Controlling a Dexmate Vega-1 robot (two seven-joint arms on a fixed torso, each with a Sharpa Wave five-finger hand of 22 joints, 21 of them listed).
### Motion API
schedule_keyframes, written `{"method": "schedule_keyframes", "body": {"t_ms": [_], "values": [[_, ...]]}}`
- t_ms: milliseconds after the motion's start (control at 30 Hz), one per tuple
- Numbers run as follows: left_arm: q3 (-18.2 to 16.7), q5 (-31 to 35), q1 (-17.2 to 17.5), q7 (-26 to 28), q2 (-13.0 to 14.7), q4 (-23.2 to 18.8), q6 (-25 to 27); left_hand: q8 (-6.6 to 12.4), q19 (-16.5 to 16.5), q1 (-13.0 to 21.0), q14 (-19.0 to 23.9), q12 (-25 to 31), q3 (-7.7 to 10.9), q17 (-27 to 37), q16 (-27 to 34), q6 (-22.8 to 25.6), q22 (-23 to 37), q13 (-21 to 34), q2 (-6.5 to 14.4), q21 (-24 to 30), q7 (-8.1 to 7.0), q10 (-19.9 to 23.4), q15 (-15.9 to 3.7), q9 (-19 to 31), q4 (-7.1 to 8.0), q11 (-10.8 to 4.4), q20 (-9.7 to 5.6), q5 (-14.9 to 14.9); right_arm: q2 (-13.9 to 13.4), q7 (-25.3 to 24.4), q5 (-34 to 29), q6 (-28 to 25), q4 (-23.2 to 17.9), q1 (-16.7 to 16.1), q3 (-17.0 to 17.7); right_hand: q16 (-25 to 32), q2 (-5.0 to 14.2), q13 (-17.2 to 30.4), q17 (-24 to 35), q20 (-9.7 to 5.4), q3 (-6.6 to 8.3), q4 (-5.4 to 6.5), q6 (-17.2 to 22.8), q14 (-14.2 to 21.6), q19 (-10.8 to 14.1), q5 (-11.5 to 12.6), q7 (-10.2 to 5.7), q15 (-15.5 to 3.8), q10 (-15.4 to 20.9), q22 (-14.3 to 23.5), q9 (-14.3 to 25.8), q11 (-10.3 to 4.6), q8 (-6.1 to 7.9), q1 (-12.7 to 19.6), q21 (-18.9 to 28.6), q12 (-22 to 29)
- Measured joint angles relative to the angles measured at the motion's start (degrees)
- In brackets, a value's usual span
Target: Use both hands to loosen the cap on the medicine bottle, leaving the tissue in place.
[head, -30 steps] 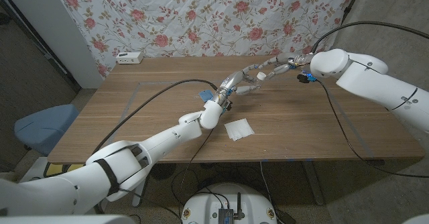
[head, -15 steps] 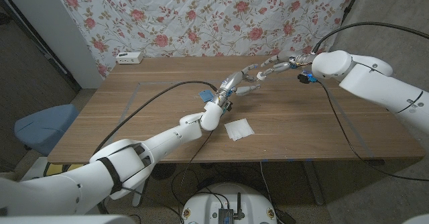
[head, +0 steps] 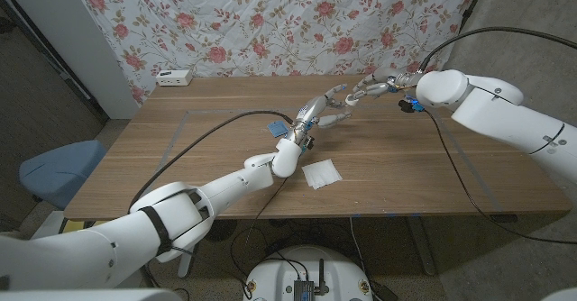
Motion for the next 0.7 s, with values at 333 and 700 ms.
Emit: {"method": "schedule_keyframes", "body": {"t_ms": [333, 700], "values": [[0.79, 0.02, -0.99, 2.32, -0.94, 2.25, -2.01, 0.00, 0.00, 0.00, 0.00, 0.09, 0.00, 0.00, 0.00, 0.21, 0.00, -0.29, 0.00, 0.00, 0.21, 0.00, 0.00, 0.00, 0.00, 0.00, 0.00, -0.03, 0.86, 0.87, -2.04, -1.74, -0.01, 2.23, -2.56, 0.00, -0.70, 0.28, 0.01, 0.92, -0.70, -0.09, 0.22, 0.71, 0.92, 0.21, 1.84, 0.71, -0.22, 0.00, 0.28, 1.64, -0.25, -1.41, 0.00, 0.00], [1.42, -0.08, -1.58, 3.27, -1.43, 3.50, -2.93, 0.00, 0.00, 0.00, 0.01, 0.13, -0.24, 0.00, 0.28, 0.42, 0.00, -0.32, 0.00, 0.00, 0.41, 0.01, 0.01, 0.00, 0.24, 0.00, 0.00, -0.05, 1.55, 1.50, -3.81, -3.23, 0.29, 3.61, -4.17, 0.00, -0.91, 0.28, 0.01, 1.53, -0.95, -0.34, 2.61, 1.85, 1.53, 0.21, 2.52, 1.85, 0.17, 0.00, 0.98, 2.65, 1.23, -1.62, 0.00, 0.00]]}}
